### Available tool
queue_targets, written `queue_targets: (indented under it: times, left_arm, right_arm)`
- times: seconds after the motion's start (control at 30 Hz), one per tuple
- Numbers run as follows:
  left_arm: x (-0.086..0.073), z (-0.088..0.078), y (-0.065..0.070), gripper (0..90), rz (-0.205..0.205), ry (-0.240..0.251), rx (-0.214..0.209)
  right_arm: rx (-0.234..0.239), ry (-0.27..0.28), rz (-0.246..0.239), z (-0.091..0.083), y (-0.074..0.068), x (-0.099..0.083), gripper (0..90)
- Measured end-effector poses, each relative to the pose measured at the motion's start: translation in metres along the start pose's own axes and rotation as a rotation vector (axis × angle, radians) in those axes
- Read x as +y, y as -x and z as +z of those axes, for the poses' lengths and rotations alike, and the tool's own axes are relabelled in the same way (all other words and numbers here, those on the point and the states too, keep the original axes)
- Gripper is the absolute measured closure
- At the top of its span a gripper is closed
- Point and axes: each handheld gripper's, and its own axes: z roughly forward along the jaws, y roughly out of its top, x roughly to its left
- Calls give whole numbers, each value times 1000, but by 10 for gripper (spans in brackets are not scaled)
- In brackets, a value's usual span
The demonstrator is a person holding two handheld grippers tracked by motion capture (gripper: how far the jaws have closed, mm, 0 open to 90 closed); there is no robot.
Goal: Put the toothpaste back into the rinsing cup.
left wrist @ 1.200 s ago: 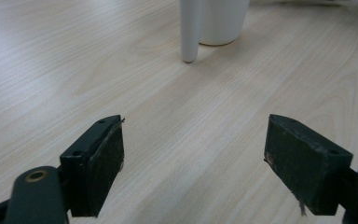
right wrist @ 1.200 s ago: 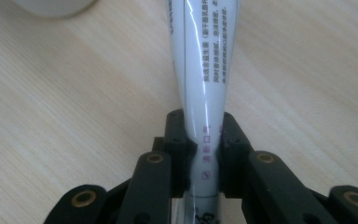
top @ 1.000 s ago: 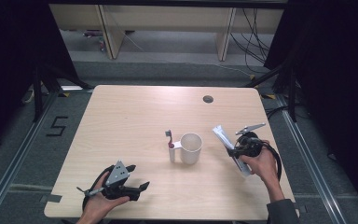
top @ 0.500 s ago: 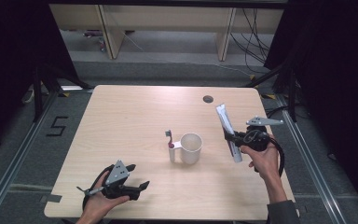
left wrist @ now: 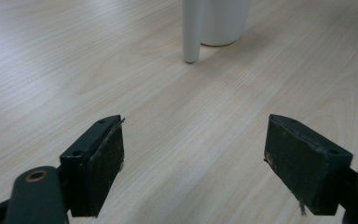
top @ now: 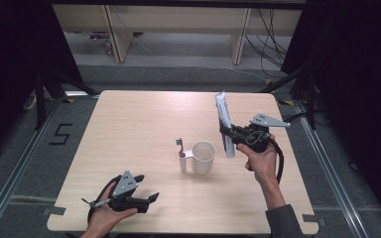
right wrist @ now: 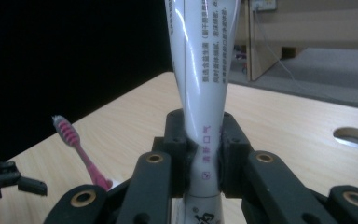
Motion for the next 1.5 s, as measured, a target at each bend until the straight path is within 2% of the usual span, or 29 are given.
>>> queue_targets:
  times: [0.07, 0.13, 0.2, 0.23, 0.3, 0.33, 0.43, 0.47, 0.5, 0.63, 0.67, 0.73, 0.87, 0.9, 0.93, 1.0, 1.07, 1.17, 1.27, 1.33, 1.37, 1.4, 1.43, 1.47, 1.5]
  left_arm:
    - [0, -1, 0, 197, 2, 2, 0]
    - [0, -1, -1, 197, 4, 6, -1]
    - [1, -1, 0, 197, -5, 11, 2]
    - [0, -2, 0, 196, 0, 6, 2]
    - [-1, -1, 1, 197, -6, 8, 2]
    - [0, -1, 1, 196, -8, 10, 3]
    - [0, -1, 1, 197, 5, 5, -3]
    - [-1, -1, 1, 197, 2, 5, -7]
    - [-1, -1, 1, 197, -2, 4, -5]
    - [-1, -2, 1, 197, 0, 4, -4]
    - [-1, -1, 1, 197, -6, 7, -6]
    - [0, -2, 1, 197, 3, 2, 2]
    - [-2, -1, 1, 196, -2, 2, -9]
    - [-1, -1, 2, 196, -6, 4, -5]
    - [-1, -2, 1, 196, 3, 2, -2]
    - [-1, -2, 1, 197, 2, 4, -4]
    - [-2, -2, 1, 197, -7, 3, -5]
    - [-1, -2, 1, 197, -4, 10, -3]
    - [-2, -2, 1, 197, -2, 5, -6]
    - [-1, -2, 1, 197, 0, 5, 0]
    - [-1, -2, 2, 196, -3, 8, -2]
    - [-2, -2, 1, 197, 2, 6, -7]
    - [-2, -3, 1, 197, 1, 4, -6]
    - [-2, -3, 1, 197, -1, 6, -6]
    - [-1, -3, 1, 197, 2, 7, -4]
  right_arm:
    - [22, 22, 2, 8, -4, 0, 775]
    - [19, 24, -12, 15, -8, 1, 775]
    - [36, 54, -10, 23, -11, -2, 775]
    - [44, 50, 7, 26, -15, -3, 775]
    - [43, 46, -32, 30, -15, -4, 775]
    - [52, 61, -13, 34, -17, -5, 775]
    - [56, 49, -14, 40, -19, -9, 775]
    - [54, 47, -6, 41, -20, -11, 775]
    - [59, 53, -27, 43, -18, -13, 775]
    - [64, 44, -21, 48, -18, -21, 775]
    - [47, 38, -24, 48, -18, -23, 774]
    - [68, 41, -17, 50, -17, -27, 774]
    - [63, 11, -23, 52, -16, -33, 774]
    - [67, 24, -27, 54, -16, -35, 774]
    - [68, 14, -19, 54, -16, -37, 774]
    - [72, 19, -26, 56, -16, -40, 774]
    - [64, 0, -36, 57, -15, -44, 774]
    - [75, -5, -30, 59, -15, -50, 773]
    - [72, -11, -66, 62, -13, -53, 773]
    - [83, -29, -53, 62, -15, -55, 773]
    - [81, -30, -75, 63, -15, -56, 772]
    - [75, -26, -62, 63, -16, -58, 773]
    - [76, -33, -83, 63, -15, -59, 772]
    - [72, -45, -66, 63, -15, -60, 773]
    - [83, -42, -83, 64, -14, -61, 772]
